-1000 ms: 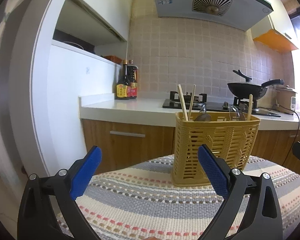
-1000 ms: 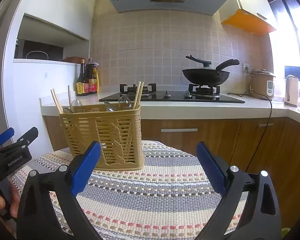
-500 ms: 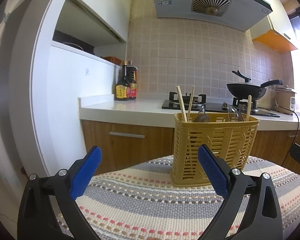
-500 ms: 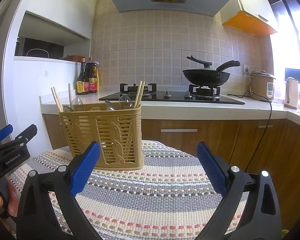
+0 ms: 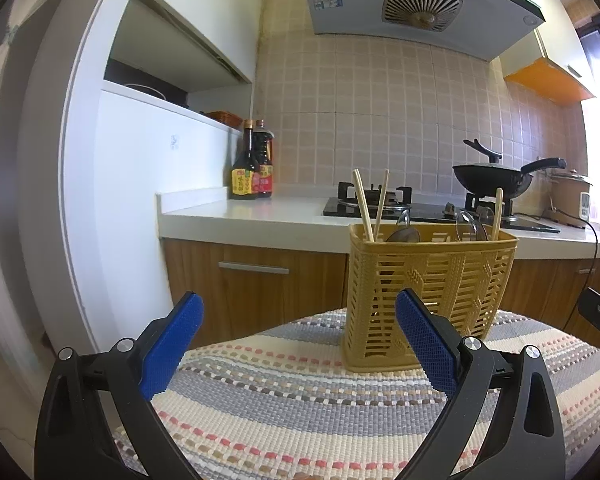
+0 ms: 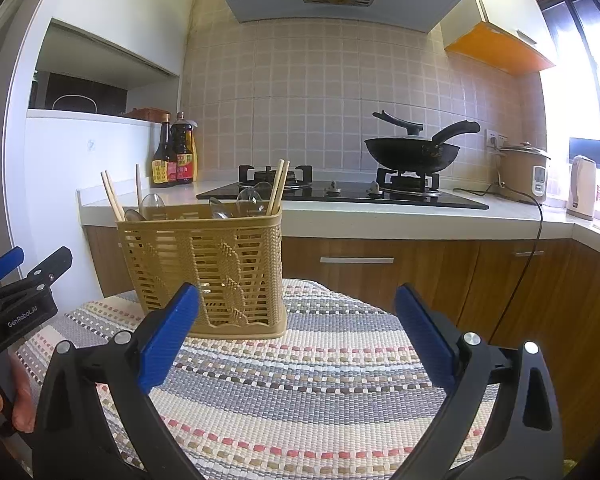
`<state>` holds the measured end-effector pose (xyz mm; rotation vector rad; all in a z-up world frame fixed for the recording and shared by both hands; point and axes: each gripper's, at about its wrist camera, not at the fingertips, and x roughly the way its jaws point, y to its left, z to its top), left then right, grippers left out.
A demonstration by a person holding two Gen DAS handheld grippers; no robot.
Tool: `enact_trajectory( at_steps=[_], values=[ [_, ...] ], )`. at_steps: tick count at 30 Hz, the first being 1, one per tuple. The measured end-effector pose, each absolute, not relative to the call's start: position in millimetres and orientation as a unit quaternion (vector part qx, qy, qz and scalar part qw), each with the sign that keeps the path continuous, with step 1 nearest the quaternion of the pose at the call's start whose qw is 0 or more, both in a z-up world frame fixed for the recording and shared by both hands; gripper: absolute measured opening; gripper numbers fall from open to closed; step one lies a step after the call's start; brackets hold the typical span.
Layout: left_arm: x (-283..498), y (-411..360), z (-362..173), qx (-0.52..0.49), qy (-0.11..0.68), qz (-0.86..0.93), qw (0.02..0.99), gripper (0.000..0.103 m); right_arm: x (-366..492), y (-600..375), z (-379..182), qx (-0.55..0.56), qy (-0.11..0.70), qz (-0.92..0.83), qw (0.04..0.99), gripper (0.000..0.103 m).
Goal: Organize utensils
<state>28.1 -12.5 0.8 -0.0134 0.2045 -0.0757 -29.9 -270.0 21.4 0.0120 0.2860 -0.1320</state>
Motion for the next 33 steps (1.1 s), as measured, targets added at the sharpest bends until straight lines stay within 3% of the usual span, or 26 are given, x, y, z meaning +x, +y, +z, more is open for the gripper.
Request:
enact_trajectory(
  at_steps=[33],
  values=[
    [33.4,-13.2,-2.2,-0.003,0.110,-0.046,0.993,0.094,-27.1,-268.3,19.6,0.000,0.148,-0.066,0.987,0.095]
  ],
)
